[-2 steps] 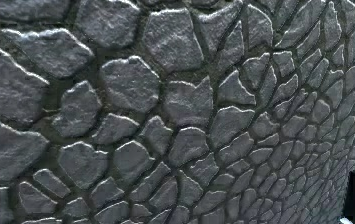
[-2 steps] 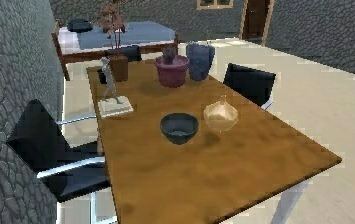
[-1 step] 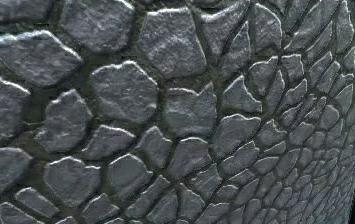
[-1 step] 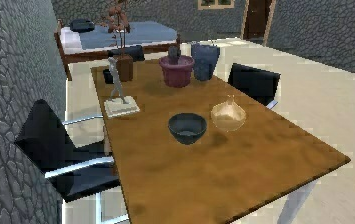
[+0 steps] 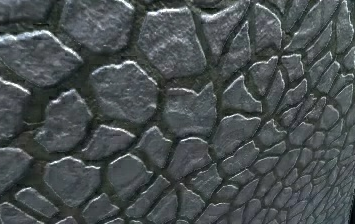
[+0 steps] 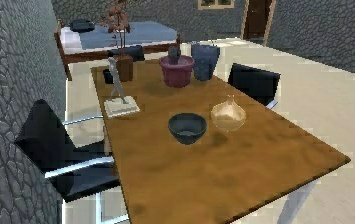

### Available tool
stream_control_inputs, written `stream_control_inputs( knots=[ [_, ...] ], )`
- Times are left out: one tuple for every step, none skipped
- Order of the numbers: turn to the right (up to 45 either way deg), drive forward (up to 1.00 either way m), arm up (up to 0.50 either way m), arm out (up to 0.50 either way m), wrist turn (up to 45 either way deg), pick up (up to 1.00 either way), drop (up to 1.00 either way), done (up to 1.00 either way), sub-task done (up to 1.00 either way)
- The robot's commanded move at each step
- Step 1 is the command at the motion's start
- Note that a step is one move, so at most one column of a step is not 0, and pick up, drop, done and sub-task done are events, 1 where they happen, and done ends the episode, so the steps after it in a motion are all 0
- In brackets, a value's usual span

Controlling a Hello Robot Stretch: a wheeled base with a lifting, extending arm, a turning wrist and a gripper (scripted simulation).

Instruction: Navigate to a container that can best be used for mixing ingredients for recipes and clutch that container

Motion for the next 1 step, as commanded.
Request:
stream_control_inputs(
  knots=[
    [0.0, 0.00, 0.38, 0.00, 0.0, 0.00, 0.00, 0.00, 0.00]
  ],
)
